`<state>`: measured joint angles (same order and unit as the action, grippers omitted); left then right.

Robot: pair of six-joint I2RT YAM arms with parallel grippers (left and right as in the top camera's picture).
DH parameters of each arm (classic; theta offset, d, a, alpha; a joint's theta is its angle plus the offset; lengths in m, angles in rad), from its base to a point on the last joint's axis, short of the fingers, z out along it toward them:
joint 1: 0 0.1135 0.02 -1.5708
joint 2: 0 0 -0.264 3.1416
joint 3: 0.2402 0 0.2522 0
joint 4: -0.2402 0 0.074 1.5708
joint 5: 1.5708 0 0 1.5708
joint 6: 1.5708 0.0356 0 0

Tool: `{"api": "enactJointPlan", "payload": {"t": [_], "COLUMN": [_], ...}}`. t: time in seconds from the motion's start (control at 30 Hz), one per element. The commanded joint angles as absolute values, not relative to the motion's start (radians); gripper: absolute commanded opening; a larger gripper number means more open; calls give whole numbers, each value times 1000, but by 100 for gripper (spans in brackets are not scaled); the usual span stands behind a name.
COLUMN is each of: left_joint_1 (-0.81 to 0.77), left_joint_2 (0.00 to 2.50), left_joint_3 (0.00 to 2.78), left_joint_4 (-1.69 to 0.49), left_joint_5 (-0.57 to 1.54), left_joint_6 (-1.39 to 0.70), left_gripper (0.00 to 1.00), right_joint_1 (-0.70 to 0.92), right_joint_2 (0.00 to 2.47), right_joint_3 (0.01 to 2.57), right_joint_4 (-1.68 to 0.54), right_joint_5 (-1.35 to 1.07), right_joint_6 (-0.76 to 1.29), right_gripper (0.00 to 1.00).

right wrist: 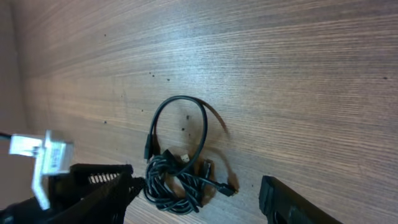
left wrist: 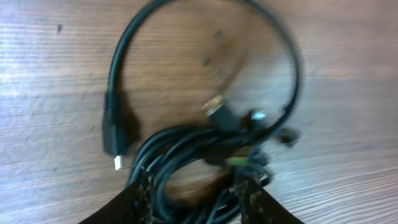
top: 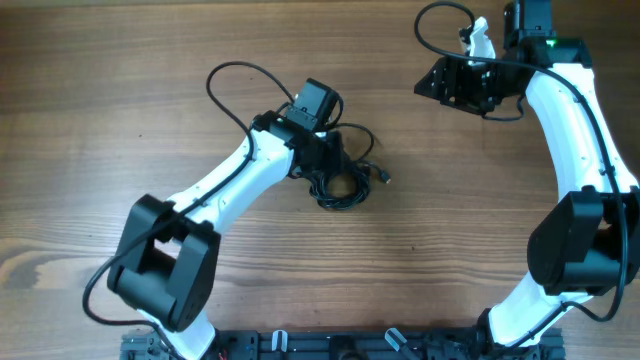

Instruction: Untangle cables

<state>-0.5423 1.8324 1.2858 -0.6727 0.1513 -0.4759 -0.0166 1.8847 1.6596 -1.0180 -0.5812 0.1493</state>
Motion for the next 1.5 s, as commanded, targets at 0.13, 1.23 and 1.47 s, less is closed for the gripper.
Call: {"api": "enactJointPlan", "payload": {"t": [0.13,1.23,1.47], "left_joint_1": [-511,-588,-519], "left_joint_2": [1844,2025,1871], "left_joint_3": [1282,1275,1322], "left_joint_4": [-754,-775,-800], "left_joint_5": [131,102,115], "left_joint_6": [-290,-402,-427], "left_gripper": [43,4,4], "right_joint_1": [-10,-3,24], "right_joint_2": [1855,1855,1855], "right_joint_3": [1674,1674,1674], "right_joint_4": [-1026,-1036,-1033], "right_joint_5": [-550,-551,-704], "right_joint_6": [104,105,15], "right_gripper": [70,74,66]}}
